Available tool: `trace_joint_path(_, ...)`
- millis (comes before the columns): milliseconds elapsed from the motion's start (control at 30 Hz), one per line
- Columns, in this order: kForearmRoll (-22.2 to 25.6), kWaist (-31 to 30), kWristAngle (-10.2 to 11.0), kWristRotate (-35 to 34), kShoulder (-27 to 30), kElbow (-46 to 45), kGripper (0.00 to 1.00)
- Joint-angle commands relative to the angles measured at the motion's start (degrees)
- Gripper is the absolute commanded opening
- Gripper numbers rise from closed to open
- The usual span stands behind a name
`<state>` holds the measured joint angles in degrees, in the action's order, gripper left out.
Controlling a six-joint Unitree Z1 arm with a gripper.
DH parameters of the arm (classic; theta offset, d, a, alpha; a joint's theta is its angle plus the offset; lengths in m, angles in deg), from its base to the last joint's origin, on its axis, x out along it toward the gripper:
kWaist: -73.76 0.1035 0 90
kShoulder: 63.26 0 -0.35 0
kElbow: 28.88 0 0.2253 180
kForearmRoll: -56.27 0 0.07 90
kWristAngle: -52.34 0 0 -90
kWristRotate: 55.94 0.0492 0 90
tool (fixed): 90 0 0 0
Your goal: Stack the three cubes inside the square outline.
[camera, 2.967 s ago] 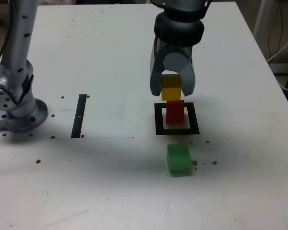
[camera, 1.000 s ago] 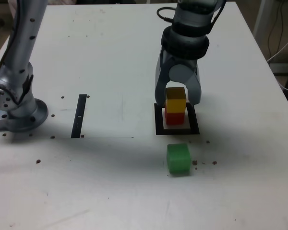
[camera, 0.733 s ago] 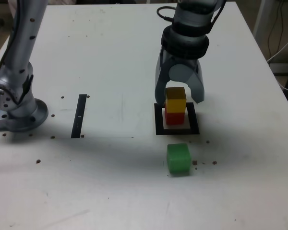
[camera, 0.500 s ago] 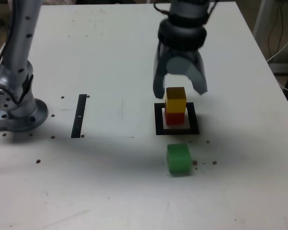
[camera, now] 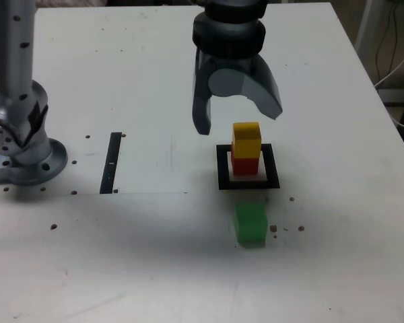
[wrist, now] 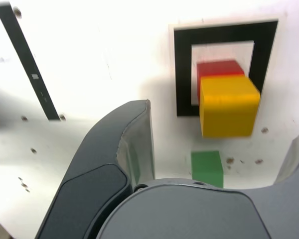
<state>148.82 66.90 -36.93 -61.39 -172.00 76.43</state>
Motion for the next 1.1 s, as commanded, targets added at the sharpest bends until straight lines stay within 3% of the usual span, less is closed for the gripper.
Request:
trace_joint_path(0,0.02,-2.19,0.12,-2.93,0.22,0.88,0.99)
trace_joint_path(167,1.95,-8.09,1.31,-9.58,-1.3,4.79,1.0)
trace_joint_path(333,4.77,-11.57,1.18,-12.57,-3.33,9.43,1.0)
trace_joint_path(667,5.31,-12.35,-2.06,-14.36,-5.75,8.0,1.0)
trace_joint_path(1067,3.47,-12.59,-3.89,-14.59,-8.95,8.53,1.0)
